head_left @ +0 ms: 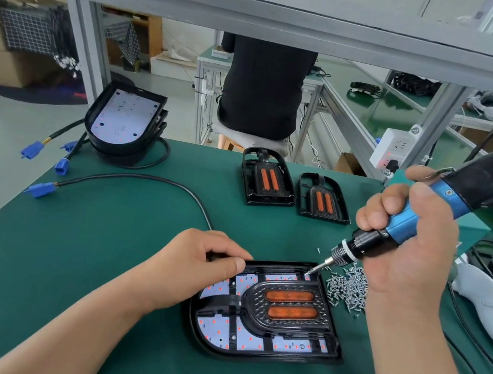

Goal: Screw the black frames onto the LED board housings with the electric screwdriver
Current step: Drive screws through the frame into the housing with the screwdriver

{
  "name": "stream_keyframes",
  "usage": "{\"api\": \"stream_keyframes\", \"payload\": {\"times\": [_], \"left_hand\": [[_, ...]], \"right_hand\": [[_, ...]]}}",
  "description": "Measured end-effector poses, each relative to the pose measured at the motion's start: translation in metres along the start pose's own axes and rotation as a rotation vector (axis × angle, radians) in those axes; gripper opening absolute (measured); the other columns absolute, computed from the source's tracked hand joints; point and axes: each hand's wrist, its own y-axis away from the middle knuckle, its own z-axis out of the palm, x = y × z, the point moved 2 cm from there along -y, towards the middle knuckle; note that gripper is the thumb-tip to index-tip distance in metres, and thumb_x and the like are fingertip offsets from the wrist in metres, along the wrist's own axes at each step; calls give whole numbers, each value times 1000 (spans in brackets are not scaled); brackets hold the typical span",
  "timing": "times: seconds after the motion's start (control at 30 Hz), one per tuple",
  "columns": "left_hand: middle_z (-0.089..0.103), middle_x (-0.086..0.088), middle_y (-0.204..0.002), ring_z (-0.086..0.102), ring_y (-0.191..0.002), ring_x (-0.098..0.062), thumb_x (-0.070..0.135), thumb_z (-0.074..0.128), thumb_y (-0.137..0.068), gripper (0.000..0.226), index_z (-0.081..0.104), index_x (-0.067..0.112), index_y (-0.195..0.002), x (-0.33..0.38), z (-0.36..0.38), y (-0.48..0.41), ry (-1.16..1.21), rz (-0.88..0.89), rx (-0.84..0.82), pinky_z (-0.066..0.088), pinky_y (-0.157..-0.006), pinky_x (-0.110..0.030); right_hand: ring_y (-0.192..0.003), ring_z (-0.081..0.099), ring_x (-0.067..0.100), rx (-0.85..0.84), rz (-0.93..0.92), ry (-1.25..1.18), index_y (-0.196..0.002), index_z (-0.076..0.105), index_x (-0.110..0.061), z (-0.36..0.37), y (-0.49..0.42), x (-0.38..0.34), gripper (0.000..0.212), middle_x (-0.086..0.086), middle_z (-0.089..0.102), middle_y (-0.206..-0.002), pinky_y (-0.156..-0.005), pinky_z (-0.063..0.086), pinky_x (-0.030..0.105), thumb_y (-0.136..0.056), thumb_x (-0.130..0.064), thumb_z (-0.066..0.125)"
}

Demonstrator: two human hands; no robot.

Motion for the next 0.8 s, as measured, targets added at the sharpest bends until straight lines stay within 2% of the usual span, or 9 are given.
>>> {"api": "stream_keyframes", "payload": {"times": [0.2, 0.4, 0.63, 0.8], "left_hand": [[74, 4, -103, 71, -100, -22, 24, 73, -99, 16, 84, 35, -103, 0, 0, 0, 0, 7, 0, 55, -98, -45], [74, 2, -102, 70, -99, -23, 21, 73, -100, 16, 83, 33, -104, -2, 2, -1, -12, 21, 2, 54, -96, -44], [74, 6, -100, 70, -95, -14, 22, 72, -100, 17, 82, 36, -103, -5, 2, -1, -35, 51, 1, 54, -90, -29], [74, 7, -99, 70, -96, -14, 22, 72, -100, 17, 82, 36, -102, -4, 3, -1, -37, 57, 1, 54, -90, -27]], "right_hand": [[-54, 46, 15, -37, 13, 13, -104, 60, -20, 2, 2, 4, 12, 0, 47, -72, -57, 40, 26, -95, -17, 54], [-54, 45, 17, -56, 20, 48, -103, 59, -19, 4, 3, 5, 13, 2, 45, -73, -57, 40, 27, -96, -12, 51], [-54, 45, 18, -35, 18, 67, -103, 58, -17, 4, 3, 6, 12, 3, 46, -72, -57, 40, 27, -93, -13, 55], [-54, 46, 19, -36, 34, 65, -105, 59, -17, 2, 2, 8, 17, 3, 47, -72, -57, 42, 27, -88, -18, 62]]}}
